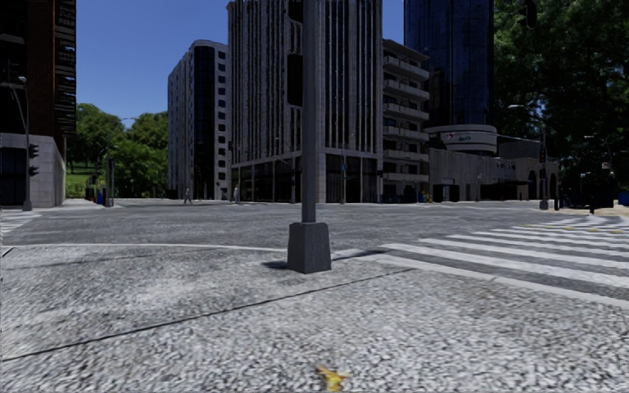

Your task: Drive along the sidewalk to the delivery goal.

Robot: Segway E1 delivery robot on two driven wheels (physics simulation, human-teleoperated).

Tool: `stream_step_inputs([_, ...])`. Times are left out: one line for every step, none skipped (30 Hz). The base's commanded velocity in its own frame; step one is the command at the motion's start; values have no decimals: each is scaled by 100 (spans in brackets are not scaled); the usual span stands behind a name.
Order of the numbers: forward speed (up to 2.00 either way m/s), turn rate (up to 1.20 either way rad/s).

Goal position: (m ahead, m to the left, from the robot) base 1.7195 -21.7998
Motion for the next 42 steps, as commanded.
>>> stream_step_inputs([200,-120])
stream_step_inputs([200,-120])
stream_step_inputs([200,-120])
stream_step_inputs([200,-120])
stream_step_inputs([200,-120])
stream_step_inputs([200,-120])
stream_step_inputs([200,-120])
stream_step_inputs([200,-120])
stream_step_inputs([200,-120])
stream_step_inputs([200,-120])
stream_step_inputs([200,-120])
stream_step_inputs([200,-120])
stream_step_inputs([200,-120])
stream_step_inputs([200,-120])
stream_step_inputs([200,-120])
stream_step_inputs([200,-120])
stream_step_inputs([200,-120])
stream_step_inputs([200,-120])
stream_step_inputs([200,-83])
stream_step_inputs([200,-7])
stream_step_inputs([200,0])
stream_step_inputs([200,0])
stream_step_inputs([200,0])
stream_step_inputs([200,0])
stream_step_inputs([200,0])
stream_step_inputs([200,0])
stream_step_inputs([200,0])
stream_step_inputs([200,0])
stream_step_inputs([200,0])
stream_step_inputs([200,0])
stream_step_inputs([200,33])
stream_step_inputs([200,102])
stream_step_inputs([200,120])
stream_step_inputs([200,120])
stream_step_inputs([200,120])
stream_step_inputs([200,120])
stream_step_inputs([200,120])
stream_step_inputs([200,36])
stream_step_inputs([200,36])
stream_step_inputs([200,0])
stream_step_inputs([200,0])
stream_step_inputs([200,0])
